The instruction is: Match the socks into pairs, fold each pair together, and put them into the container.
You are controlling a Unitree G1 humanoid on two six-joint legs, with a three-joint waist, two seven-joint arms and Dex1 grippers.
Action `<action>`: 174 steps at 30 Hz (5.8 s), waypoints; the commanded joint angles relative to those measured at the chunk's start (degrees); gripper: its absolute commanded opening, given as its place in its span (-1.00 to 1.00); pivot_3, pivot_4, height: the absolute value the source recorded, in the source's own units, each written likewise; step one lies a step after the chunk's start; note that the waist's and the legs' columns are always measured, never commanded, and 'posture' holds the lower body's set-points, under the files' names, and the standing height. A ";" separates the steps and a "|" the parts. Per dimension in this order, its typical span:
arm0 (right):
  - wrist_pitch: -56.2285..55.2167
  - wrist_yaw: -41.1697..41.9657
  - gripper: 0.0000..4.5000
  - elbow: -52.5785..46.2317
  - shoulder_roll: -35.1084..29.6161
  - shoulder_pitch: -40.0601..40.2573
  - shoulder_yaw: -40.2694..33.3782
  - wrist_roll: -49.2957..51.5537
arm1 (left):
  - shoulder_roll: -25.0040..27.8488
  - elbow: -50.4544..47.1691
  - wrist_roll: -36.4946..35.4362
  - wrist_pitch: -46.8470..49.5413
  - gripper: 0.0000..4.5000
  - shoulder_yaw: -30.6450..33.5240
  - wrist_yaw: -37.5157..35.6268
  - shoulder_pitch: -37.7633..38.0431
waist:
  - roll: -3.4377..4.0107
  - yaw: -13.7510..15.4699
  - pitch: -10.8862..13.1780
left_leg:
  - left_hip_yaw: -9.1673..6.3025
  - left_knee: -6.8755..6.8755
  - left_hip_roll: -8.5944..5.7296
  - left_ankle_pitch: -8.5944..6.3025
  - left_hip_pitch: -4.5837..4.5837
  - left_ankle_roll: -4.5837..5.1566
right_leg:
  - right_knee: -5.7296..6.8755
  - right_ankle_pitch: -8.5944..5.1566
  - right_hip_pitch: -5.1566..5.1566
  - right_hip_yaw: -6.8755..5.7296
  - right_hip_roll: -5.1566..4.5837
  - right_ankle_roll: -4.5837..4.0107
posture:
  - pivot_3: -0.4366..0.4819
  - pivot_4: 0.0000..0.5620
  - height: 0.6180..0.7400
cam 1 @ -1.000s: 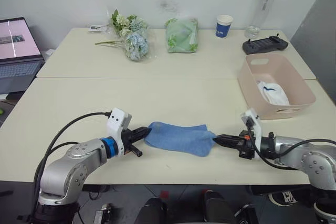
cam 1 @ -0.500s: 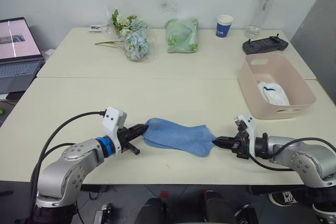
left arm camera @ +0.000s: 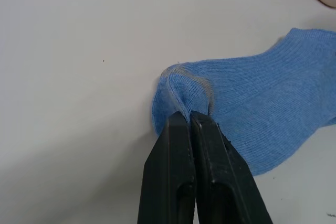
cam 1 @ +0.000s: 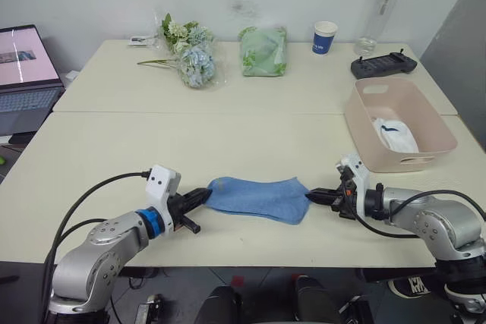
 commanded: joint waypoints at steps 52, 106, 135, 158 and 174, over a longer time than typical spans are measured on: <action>0.54 0.83 -1.00 -2.24 -0.65 1.04 -2.01 0.03 | -0.89 4.79 5.02 -8.35 -0.99 -5.11 -2.71 -2.91 | 0.00 0.00 0.00 | -0.01 0.00 -0.01 0.00 0.00 0.00 | -0.01 0.00 0.00 -0.02 0.00 0.00 | -0.05 -0.47 1.00; -35.28 13.22 -1.00 -1.54 2.37 5.03 10.41 -17.87 | 6.21 13.93 16.63 -28.46 -0.99 -16.26 -20.98 -11.38 | 0.04 -0.15 0.00 | -0.03 0.00 0.00 0.00 0.03 0.00 | 0.01 0.00 0.01 -0.02 0.02 0.01 | -0.05 -0.47 1.00; -16.06 2.66 0.49 -5.19 -0.88 8.87 -0.04 -9.16 | 9.11 4.85 16.12 -27.37 -1.00 -8.45 -17.44 -2.95 | 0.03 -0.05 0.03 | 0.02 -0.01 0.01 -0.01 0.03 0.02 | 0.00 0.00 0.01 0.00 0.01 0.01 | -0.05 -0.47 1.00; -6.57 8.44 -0.99 3.01 -4.42 3.71 -3.65 -5.05 | 4.70 5.30 15.86 -26.68 -1.00 -14.09 -17.63 -7.85 | 0.05 0.03 0.04 | 0.01 0.01 -0.04 -0.02 0.02 0.02 | -0.04 0.00 0.06 -0.02 0.01 0.01 | -0.05 -0.47 1.00; -15.42 20.81 -0.99 19.76 -7.79 -5.37 0.66 -10.41 | -7.07 27.37 23.77 -28.94 -1.00 -29.87 -23.15 -28.69 | 0.04 -0.12 0.03 | 0.07 0.06 -0.04 -0.01 -0.03 0.03 | -0.06 0.00 0.02 -0.05 0.01 0.03 | -0.05 -0.47 1.00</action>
